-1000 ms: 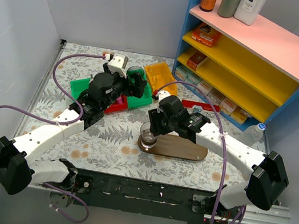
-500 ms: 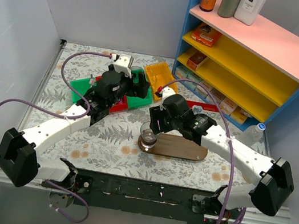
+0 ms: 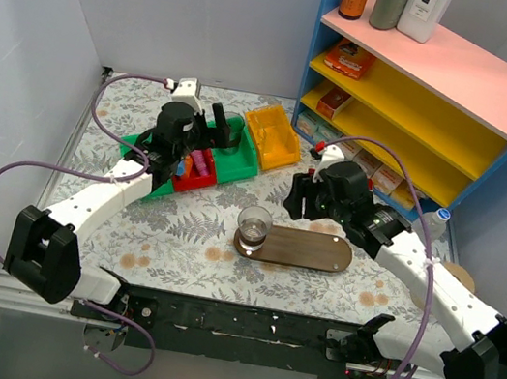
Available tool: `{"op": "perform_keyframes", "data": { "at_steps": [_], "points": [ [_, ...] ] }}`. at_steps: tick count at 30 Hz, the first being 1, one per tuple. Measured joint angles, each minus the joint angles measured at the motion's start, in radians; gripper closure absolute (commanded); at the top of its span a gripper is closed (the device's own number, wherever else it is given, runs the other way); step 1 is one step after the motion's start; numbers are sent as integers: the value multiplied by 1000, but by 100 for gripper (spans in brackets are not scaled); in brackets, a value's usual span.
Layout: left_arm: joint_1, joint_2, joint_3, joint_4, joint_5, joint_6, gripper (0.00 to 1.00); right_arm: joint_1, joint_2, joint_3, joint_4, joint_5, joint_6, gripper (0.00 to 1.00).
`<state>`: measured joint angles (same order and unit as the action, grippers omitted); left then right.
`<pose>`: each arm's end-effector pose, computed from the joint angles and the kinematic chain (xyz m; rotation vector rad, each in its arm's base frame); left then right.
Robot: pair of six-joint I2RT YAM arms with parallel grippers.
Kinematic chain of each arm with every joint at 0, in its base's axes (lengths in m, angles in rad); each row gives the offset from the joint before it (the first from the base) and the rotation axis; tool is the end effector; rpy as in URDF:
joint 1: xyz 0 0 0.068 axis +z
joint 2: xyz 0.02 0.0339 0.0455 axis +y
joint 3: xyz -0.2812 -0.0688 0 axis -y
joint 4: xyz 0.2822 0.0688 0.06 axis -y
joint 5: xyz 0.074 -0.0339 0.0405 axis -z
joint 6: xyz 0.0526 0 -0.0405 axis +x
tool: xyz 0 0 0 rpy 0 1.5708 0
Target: Prepare toiletry sets of a toothbrush and toothpaste on the tray
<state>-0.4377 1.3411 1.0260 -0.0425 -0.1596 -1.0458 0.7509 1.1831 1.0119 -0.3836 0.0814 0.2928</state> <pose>0.3304 -0.1454 0.3128 -0.7092 1.8872 -0.8249 0.2291 0.2080 0.3183 -0.4446 2.1237 0.5254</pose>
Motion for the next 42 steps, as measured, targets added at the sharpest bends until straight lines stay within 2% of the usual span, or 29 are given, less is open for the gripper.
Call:
{"op": "perform_keyframes", "data": {
  "at_steps": [6,11,24,33,37,42],
  "points": [
    [56,0,0,-5,3,-10,2,-72,-97,-29,-12,-2,-5,34],
    [57,0,0,-6,3,-9,2,-98,-87,-7,-18,11,-40,34],
    [57,0,0,0,45,-10,2,-117,472,543,-48,3,-264,42],
    [57,-4,0,-1,53,-10,2,-162,870,1028,-224,-81,-389,44],
    [57,-7,0,0,55,-9,2,-173,973,1123,-271,-116,-413,44],
    [57,-8,0,-1,60,-10,2,-183,1054,1161,-285,-150,-428,44]
  ]
}}
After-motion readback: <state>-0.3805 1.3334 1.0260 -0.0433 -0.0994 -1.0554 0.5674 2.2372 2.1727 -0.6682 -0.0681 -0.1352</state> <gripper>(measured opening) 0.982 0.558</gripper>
